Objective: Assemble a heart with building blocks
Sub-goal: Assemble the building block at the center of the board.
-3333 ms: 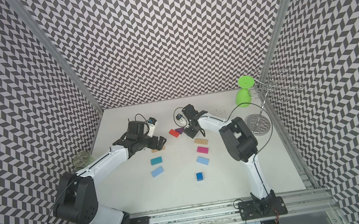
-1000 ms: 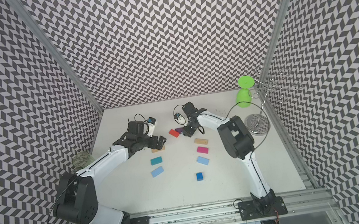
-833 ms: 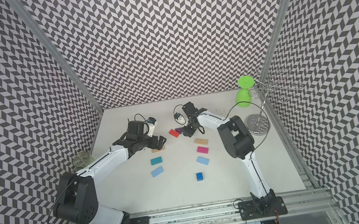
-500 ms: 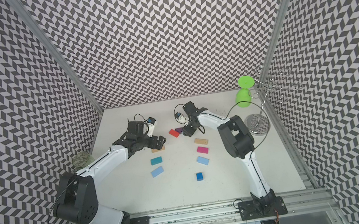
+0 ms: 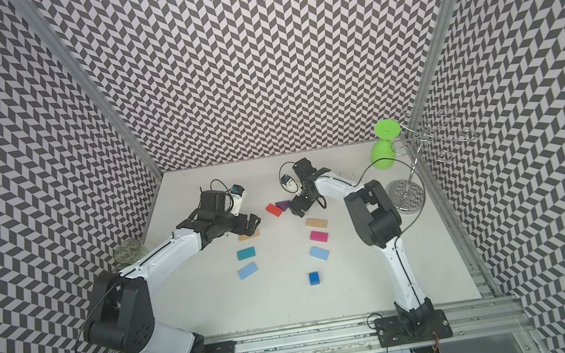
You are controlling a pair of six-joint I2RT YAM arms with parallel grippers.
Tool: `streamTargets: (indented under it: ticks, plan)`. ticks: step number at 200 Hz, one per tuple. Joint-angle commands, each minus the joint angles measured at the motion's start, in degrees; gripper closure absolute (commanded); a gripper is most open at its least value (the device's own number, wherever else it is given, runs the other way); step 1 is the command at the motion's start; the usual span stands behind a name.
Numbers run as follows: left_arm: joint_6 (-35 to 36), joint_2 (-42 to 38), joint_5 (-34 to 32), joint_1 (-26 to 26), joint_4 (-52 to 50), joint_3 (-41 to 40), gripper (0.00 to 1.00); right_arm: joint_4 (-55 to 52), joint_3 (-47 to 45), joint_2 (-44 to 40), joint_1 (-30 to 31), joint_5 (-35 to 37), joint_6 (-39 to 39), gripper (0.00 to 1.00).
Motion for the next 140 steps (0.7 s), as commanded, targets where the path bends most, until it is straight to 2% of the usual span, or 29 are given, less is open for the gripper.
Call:
streamTargets:
  ticks: [1,32,53,84,127,140]
  plan:
    - [-0.1,-0.7,0.2,0.3,-0.8,0.7,0.01,-2.2,-0.5,2.1,-0.1,-2.0,-0.2,0.01]
    - [-0.5,-0.9,0.1,0.3,-0.6,0.1,0.01,-2.0,-0.5,2.5,-0.1,-2.7,-0.4,0.07]
    - [-0.5,-1.2,-0.1,0.4,-0.4,-0.3,0.01,-1.8,-0.4,2.7,-0.1,-3.5,-0.7,0.15]
    - [-0.2,-1.2,-0.3,0.7,-0.4,-0.1,0.01,-2.2,0.5,3.4,0.0,-4.5,-0.7,0.19]
    - [-0.1,-0.9,0.0,0.9,-0.5,0.2,0.01,-2.4,0.4,3.2,0.0,-5.1,-0.7,0.35]
    - [0.0,-0.8,0.0,0.9,-0.4,0.2,0.01,-2.5,0.3,3.1,0.0,-5.1,-0.7,0.37]
